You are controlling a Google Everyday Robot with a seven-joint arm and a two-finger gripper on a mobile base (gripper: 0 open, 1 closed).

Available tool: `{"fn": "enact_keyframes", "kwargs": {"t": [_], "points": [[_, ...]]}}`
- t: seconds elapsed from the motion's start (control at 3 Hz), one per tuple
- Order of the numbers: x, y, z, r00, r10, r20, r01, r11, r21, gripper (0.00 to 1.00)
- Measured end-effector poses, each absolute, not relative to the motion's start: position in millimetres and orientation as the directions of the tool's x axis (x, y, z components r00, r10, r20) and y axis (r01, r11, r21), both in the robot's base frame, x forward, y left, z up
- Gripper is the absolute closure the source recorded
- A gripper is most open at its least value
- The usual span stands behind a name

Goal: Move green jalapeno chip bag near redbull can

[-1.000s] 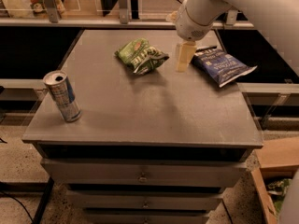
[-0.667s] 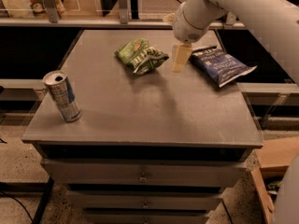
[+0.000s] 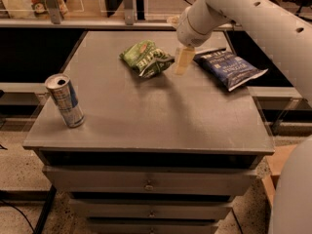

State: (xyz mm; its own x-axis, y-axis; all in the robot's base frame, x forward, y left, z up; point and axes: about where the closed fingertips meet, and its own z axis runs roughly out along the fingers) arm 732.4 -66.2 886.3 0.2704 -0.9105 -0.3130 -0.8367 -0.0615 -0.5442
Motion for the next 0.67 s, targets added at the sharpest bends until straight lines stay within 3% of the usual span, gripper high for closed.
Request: {"fn": "enact_keyframes", "kwargs": {"t": [0.67], "points": [[738.4,-60.4,875.1,0.266,-0.894,-0.359,-0.85,-0.042,-0.525,0.41]]}}
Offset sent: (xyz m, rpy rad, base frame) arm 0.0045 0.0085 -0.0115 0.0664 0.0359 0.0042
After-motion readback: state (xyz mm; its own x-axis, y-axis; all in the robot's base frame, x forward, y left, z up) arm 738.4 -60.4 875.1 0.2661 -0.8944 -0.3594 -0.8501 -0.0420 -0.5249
